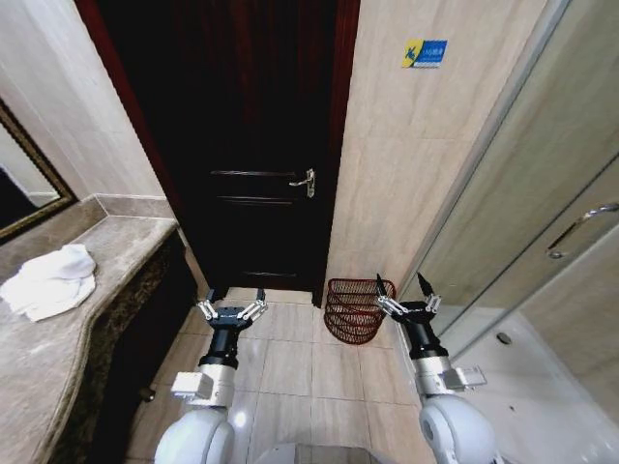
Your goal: Discard the used towel into the hamper.
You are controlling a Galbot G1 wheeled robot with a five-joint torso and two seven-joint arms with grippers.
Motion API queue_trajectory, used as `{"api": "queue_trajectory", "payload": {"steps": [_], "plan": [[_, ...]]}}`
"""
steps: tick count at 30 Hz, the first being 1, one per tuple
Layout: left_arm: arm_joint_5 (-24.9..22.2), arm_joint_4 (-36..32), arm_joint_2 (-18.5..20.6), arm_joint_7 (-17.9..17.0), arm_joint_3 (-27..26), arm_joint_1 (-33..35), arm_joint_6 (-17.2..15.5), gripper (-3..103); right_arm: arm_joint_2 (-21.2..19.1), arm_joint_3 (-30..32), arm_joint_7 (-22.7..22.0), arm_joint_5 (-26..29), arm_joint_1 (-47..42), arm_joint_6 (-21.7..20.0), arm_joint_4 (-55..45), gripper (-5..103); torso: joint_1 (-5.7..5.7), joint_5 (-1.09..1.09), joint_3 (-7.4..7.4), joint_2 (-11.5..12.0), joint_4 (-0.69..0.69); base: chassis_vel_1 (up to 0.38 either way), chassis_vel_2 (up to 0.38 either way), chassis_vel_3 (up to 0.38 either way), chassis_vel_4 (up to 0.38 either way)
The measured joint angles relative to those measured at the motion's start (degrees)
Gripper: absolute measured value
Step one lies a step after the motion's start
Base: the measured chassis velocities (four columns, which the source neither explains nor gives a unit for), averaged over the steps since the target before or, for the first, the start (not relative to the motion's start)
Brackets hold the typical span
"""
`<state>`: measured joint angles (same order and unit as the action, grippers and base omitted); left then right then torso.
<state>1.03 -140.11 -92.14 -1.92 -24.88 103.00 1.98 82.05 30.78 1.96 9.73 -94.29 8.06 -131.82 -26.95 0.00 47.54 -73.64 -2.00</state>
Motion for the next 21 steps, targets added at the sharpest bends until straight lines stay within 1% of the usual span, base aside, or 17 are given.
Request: {"api": "queue_trajectory", "payload": {"steps": [14,21], "plan": [[-0.39,-0.01,0.00,-1.53,-0.06,0.34,-0.03,100,0.03,0.43,-0.51,-0.74,0.60,0.68,0.50,100,-0.04,0.00,0.01,0.00,0.00,0.001,0.007,0.002,0.000],[-0.46,0.06,0.00,-2.40,-0.53,0.44,0.05,100,-0.30,0.67,-0.38,-1.04,1.18,0.96,1.06,100,-0.03,0.00,0.01,0.00,0.00,0.065,0.054,0.046,0.070]]}}
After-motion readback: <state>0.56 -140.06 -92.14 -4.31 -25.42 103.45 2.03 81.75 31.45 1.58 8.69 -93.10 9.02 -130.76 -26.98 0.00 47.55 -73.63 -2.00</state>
